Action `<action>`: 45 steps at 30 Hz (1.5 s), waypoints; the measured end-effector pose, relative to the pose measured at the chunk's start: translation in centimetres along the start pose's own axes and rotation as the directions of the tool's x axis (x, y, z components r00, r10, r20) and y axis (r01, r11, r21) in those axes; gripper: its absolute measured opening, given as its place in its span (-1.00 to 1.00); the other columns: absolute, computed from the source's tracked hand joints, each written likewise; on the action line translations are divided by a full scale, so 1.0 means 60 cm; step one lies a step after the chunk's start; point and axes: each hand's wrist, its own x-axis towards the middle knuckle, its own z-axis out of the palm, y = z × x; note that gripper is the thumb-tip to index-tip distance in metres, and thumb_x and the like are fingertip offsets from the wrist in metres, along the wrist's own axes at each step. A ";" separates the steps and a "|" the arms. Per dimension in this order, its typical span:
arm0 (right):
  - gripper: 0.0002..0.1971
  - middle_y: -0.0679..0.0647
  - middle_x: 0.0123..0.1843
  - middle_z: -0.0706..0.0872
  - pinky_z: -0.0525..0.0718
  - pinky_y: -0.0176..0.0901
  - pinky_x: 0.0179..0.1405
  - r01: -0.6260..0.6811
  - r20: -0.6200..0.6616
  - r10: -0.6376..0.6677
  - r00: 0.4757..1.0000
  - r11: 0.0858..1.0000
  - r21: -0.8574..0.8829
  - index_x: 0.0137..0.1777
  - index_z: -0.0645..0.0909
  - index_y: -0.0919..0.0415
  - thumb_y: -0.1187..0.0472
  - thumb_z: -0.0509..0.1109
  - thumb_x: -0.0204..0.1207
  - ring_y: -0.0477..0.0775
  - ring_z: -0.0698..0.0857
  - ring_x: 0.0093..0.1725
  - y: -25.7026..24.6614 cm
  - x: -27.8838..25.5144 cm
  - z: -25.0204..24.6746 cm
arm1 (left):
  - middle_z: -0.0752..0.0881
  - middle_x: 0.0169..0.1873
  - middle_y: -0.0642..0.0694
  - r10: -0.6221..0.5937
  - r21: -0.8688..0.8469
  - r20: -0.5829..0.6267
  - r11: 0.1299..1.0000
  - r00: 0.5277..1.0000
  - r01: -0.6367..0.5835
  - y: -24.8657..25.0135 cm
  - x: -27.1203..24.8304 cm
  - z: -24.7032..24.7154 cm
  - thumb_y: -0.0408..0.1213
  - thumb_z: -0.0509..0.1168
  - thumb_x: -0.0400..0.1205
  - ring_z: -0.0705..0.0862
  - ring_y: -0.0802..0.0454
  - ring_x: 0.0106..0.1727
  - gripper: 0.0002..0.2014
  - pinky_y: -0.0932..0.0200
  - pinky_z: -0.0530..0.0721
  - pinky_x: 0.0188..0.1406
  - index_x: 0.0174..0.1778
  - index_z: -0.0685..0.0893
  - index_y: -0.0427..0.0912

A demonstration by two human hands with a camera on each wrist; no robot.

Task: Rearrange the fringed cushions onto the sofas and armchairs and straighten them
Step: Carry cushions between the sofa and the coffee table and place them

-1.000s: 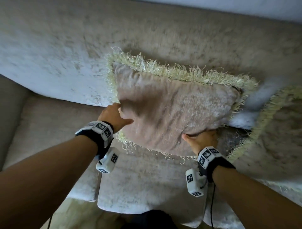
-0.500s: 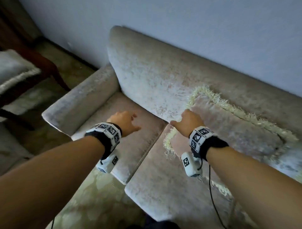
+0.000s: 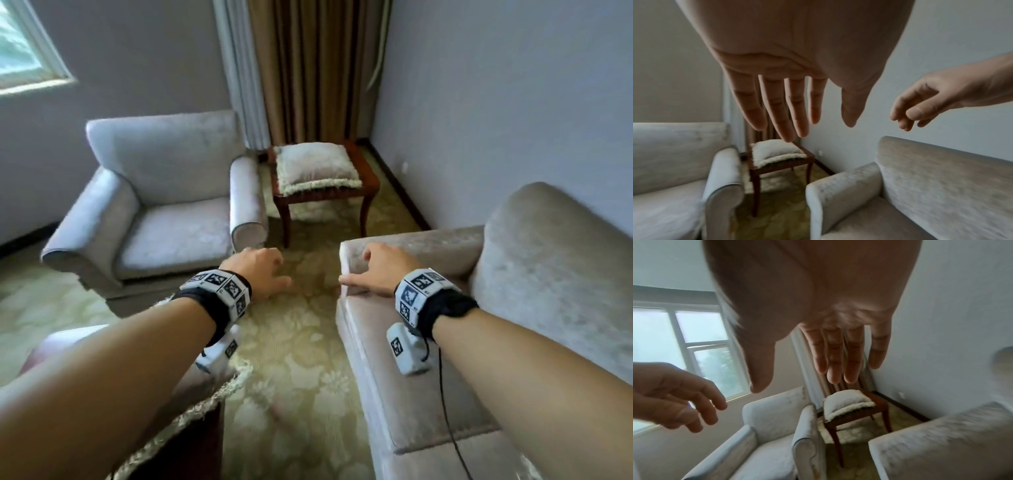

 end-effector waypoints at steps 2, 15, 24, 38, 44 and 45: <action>-0.27 0.10 0.19 0.75 0.70 0.09 0.15 0.072 0.018 -0.071 0.997 0.996 -0.052 0.22 0.60 0.09 -0.50 0.42 0.31 0.18 0.71 0.13 -0.077 0.032 0.011 | 0.76 0.19 -0.01 -0.084 -0.043 -0.038 0.996 0.996 0.082 -0.074 -0.022 -0.014 0.24 0.38 0.51 0.73 -0.15 0.15 -0.62 -0.05 0.72 0.17 0.19 0.63 0.21; -0.24 0.22 0.34 0.69 0.66 0.04 0.23 0.490 0.271 -0.432 0.861 0.848 -0.205 0.39 0.57 0.20 -0.41 0.43 0.44 0.29 0.69 0.31 -0.475 0.195 0.114 | 0.73 0.26 0.07 -0.523 -0.158 -0.036 0.844 0.851 0.512 -0.412 -0.091 -0.014 0.25 0.30 0.62 0.67 -0.06 0.31 -0.56 0.09 0.57 0.09 0.31 0.63 0.09; -0.19 0.12 0.23 0.75 0.71 0.06 0.19 0.699 0.407 -0.594 0.694 0.691 -0.185 0.28 0.60 0.13 -0.52 0.40 0.27 0.26 0.71 0.22 -0.653 0.358 0.195 | 0.74 0.18 0.08 -0.735 -0.276 0.021 0.647 0.678 0.711 -0.538 -0.033 0.002 0.49 0.16 0.38 0.72 -0.04 0.15 -0.38 -0.04 0.71 0.18 0.25 0.60 0.24; -0.30 0.13 0.23 0.71 0.72 0.05 0.10 0.782 0.601 -0.571 0.559 0.605 -0.153 0.31 0.57 0.10 -0.42 0.44 0.37 0.24 0.71 0.17 -0.829 0.377 0.384 | 0.75 0.27 0.15 -0.813 -0.259 0.252 0.465 0.524 0.847 -0.742 -0.070 0.123 0.37 0.29 0.55 0.72 -0.05 0.27 -0.46 -0.09 0.71 0.26 0.39 0.56 0.21; -0.35 0.15 0.15 0.79 0.67 0.02 0.21 0.698 0.646 -0.455 0.613 0.696 -0.172 0.19 0.70 0.24 -0.38 0.41 0.47 0.22 0.73 0.18 -0.852 0.411 0.519 | 0.74 0.32 0.02 -0.770 -0.316 0.382 0.412 0.512 0.855 -0.864 -0.047 0.246 0.34 0.28 0.58 0.72 -0.10 0.28 -0.45 -0.14 0.70 0.26 0.43 0.56 0.15; -0.35 0.16 0.13 0.80 0.67 0.01 0.20 0.667 0.662 -0.411 0.627 0.722 -0.184 0.18 0.70 0.27 -0.36 0.42 0.49 0.22 0.74 0.16 -0.846 0.421 0.545 | 0.74 0.33 0.00 -0.762 -0.326 0.411 0.390 0.500 0.861 -0.879 -0.045 0.273 0.33 0.28 0.59 0.71 -0.11 0.28 -0.45 -0.14 0.71 0.26 0.43 0.56 0.14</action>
